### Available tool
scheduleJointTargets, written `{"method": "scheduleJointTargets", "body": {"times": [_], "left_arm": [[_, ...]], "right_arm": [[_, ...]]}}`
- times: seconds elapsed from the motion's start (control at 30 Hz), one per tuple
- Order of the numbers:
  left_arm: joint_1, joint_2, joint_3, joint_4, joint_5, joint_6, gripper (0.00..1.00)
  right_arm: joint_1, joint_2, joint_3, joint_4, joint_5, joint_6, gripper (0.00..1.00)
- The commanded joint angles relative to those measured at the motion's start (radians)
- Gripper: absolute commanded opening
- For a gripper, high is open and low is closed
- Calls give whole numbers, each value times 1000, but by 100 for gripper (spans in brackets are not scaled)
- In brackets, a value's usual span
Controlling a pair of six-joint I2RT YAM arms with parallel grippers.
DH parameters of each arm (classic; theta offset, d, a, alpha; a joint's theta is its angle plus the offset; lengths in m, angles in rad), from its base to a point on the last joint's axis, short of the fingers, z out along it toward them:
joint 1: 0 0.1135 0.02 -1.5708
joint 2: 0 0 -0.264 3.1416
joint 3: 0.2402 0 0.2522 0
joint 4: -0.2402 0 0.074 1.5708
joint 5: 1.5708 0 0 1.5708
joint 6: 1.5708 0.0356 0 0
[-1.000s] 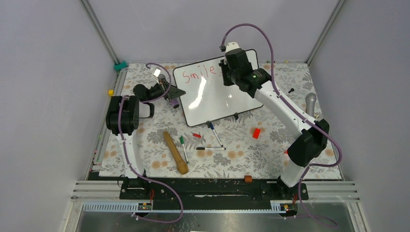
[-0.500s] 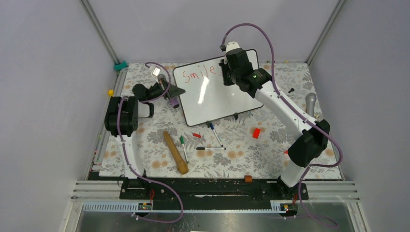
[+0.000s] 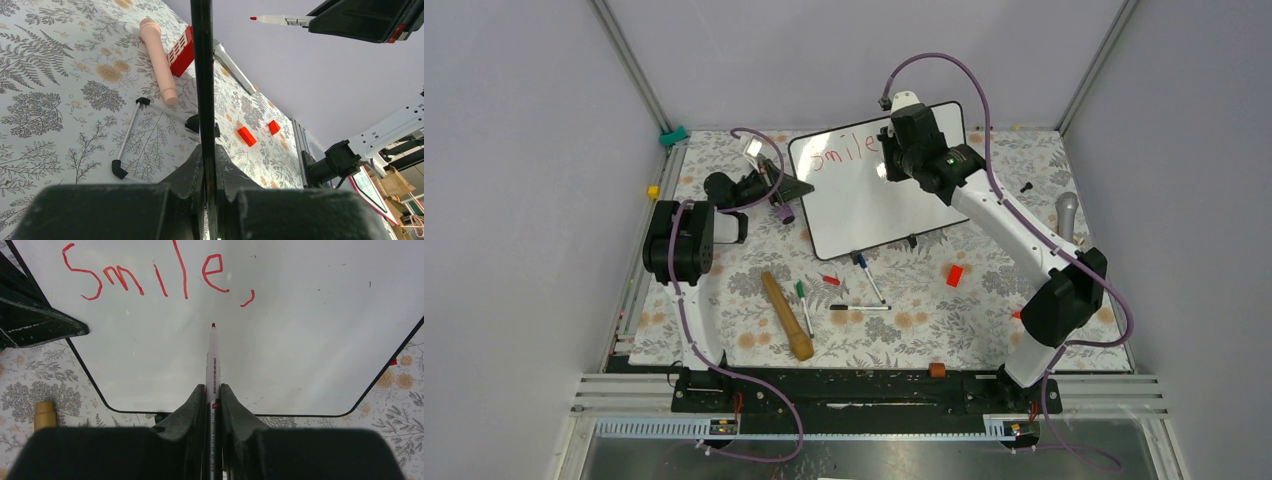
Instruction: Write a sentence on the whiteboard
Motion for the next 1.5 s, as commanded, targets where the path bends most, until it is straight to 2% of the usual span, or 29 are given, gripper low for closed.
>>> {"method": "scheduleJointTargets", "body": {"times": [0.0,0.17,0.23,0.4,0.8,1.07,1.47], "left_arm": [[-13,-38,-32,51,72,132,0],[-16,-8,12,50,90,97,3],[-17,-20,-3,50,89,110,0],[-16,-65,-68,51,64,162,0],[-14,-95,-114,51,33,196,0],[-41,-87,-86,50,82,205,0],[-5,-87,-90,51,56,201,0]], "right_arm": [[-3,-72,-19,38,-18,40,0],[29,-115,-55,52,0,59,0],[42,-139,-86,69,30,55,0],[72,-173,-161,129,51,68,0],[226,-211,-321,347,149,40,0],[232,-240,-364,398,181,29,0],[232,-283,-395,419,235,1,0]]}}
